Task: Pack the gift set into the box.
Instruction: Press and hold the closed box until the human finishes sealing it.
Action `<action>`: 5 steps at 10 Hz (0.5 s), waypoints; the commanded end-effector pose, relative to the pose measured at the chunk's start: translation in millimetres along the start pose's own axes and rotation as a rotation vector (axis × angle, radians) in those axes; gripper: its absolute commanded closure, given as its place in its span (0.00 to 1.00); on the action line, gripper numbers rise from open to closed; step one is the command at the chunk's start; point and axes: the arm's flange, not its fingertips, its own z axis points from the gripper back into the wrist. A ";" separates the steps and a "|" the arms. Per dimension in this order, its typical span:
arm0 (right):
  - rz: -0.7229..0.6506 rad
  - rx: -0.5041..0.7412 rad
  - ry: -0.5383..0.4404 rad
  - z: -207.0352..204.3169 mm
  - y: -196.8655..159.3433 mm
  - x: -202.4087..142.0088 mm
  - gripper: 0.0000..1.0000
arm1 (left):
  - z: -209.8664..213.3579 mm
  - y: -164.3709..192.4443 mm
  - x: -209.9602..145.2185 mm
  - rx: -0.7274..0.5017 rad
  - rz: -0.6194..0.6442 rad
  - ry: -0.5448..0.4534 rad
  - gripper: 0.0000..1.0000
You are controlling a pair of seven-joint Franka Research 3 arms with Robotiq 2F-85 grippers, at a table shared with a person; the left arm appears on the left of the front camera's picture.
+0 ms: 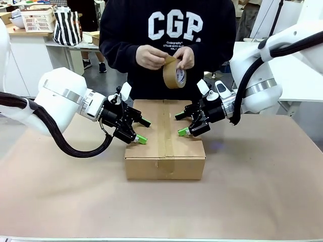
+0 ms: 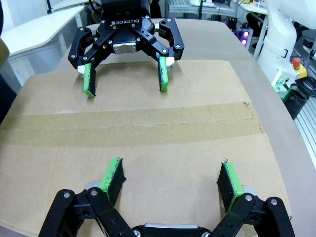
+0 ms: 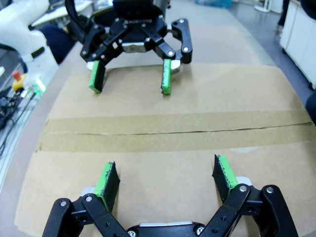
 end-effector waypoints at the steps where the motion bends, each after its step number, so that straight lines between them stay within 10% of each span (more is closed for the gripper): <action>1: 0.004 -0.004 0.000 0.0 0.8 -0.8 0.00 | -0.2 -1.0 -0.4 -0.014 -0.008 0.005 0.00; 5: 0.004 -0.004 0.000 0.0 0.8 -0.8 0.00 | -0.2 -1.0 -0.4 -0.014 -0.008 0.005 0.00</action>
